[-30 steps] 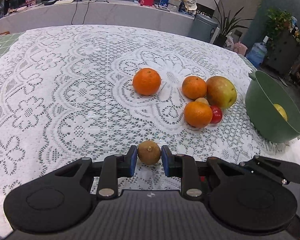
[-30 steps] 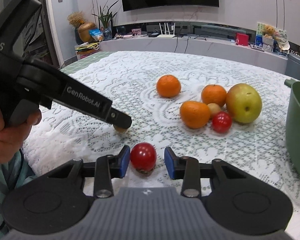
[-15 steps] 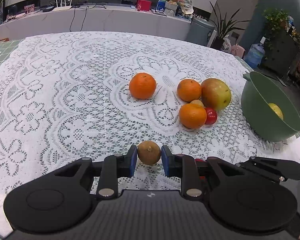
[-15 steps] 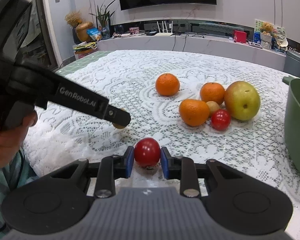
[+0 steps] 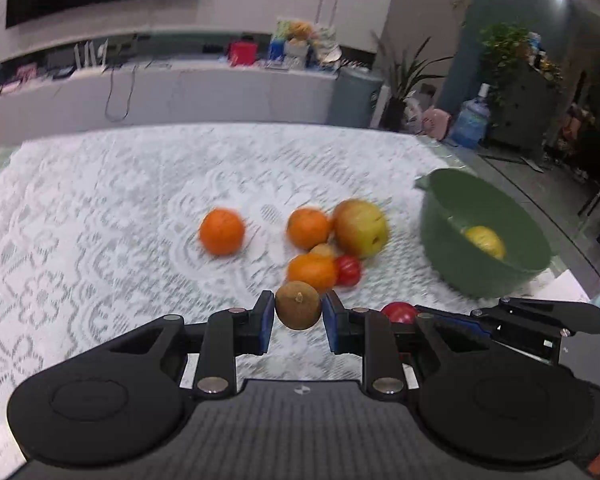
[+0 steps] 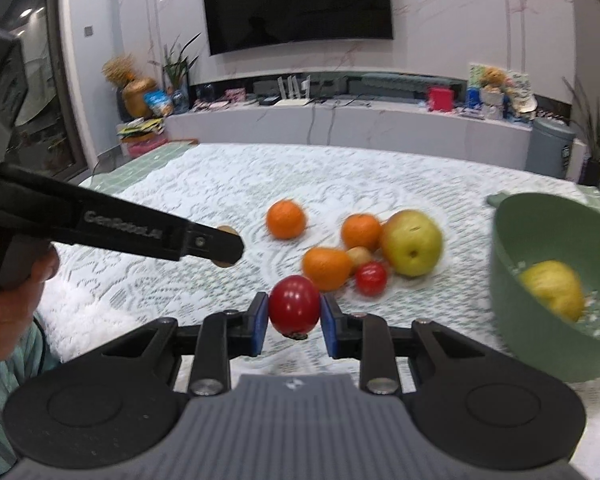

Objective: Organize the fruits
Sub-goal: 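Carry the kiwi and tomato over the green colander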

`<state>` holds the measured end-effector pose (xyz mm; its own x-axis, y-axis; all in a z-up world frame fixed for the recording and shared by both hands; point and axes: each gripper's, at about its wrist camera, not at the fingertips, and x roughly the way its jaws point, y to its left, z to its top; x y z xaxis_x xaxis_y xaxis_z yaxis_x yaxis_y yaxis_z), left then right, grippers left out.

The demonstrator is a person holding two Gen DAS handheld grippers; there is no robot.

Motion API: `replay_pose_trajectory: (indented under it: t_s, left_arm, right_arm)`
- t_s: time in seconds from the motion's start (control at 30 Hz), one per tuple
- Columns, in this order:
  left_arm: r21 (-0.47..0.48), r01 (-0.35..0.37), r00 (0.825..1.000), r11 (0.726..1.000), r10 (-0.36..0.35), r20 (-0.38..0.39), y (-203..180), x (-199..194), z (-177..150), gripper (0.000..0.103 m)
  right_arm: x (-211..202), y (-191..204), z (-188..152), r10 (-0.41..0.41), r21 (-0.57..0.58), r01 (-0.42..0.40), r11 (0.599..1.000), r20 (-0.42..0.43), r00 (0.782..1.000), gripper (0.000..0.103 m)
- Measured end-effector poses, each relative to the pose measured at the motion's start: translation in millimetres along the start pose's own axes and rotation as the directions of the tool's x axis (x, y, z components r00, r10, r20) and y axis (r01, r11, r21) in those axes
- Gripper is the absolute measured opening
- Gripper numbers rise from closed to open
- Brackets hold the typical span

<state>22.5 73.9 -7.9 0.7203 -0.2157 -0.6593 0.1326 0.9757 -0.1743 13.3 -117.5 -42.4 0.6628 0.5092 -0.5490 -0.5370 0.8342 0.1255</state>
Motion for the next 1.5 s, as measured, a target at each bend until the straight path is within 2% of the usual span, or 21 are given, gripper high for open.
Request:
replay_pose_trajectory:
  t_s: [0.17,0.37,0.53,0.8,0.93,1.13,1.23,1.4,1.5]
  left_arm:
    - [0.059,-0.005,1.0,0.998,0.005,0.003,-23.5,-4.2,11.8,0.029]
    - [0.127,0.028,0.999,0.992,-0.031,0.019,-53.8,-6.0,27.5,0.029]
    - [0.183,0.106,0.994,0.977,-0.11,0.014,-82.8,0.3,42.2,0.029]
    - [0.299,0.225,0.974,0.927,-0.217,-0.062,-138.0,33.7,61.5,0.029]
    - [0.309,0.276,0.96,0.91,-0.243,-0.139,-153.1,59.5,67.2,0.029]
    - [0.298,0.359,0.918,0.885,-0.277,-0.282,-173.2,93.3,71.3,0.029]
    - [0.302,0.375,0.901,0.876,-0.268,-0.341,-181.5,108.0,71.5,0.029]
    - [0.302,0.348,0.887,0.888,-0.207,-0.412,-193.0,132.5,73.2,0.029]
    - [0.283,0.352,0.866,0.892,-0.196,-0.46,-199.2,143.6,72.2,0.029]
  right_arm:
    - [-22.4,-18.8,11.5,-0.06,0.036,0.059,0.998,0.04,0.997,0.025]
    - [-50.8,-50.4,22.4,-0.133,0.089,0.127,0.988,0.062,0.989,0.025]
    - [-71.4,-83.2,29.9,-0.2,0.134,0.194,0.972,0.029,0.979,0.025]
    - [-93.7,-145.7,39.6,-0.273,0.182,0.281,0.942,-0.068,0.96,0.025]
    - [-82.3,-166.4,42.3,-0.247,0.188,0.272,0.944,-0.143,0.958,0.025]
    - [-59.5,-193.9,50.2,-0.158,0.133,0.2,0.971,-0.278,0.948,0.025]
    - [-42.7,-208.6,54.8,-0.115,0.089,0.157,0.984,-0.36,0.926,0.025]
    - [-15.2,-223.2,57.0,-0.051,0.046,0.082,0.996,-0.468,0.882,0.025]
    - [-0.2,-229.6,56.4,-0.02,0.047,0.052,0.998,-0.518,0.855,0.025]
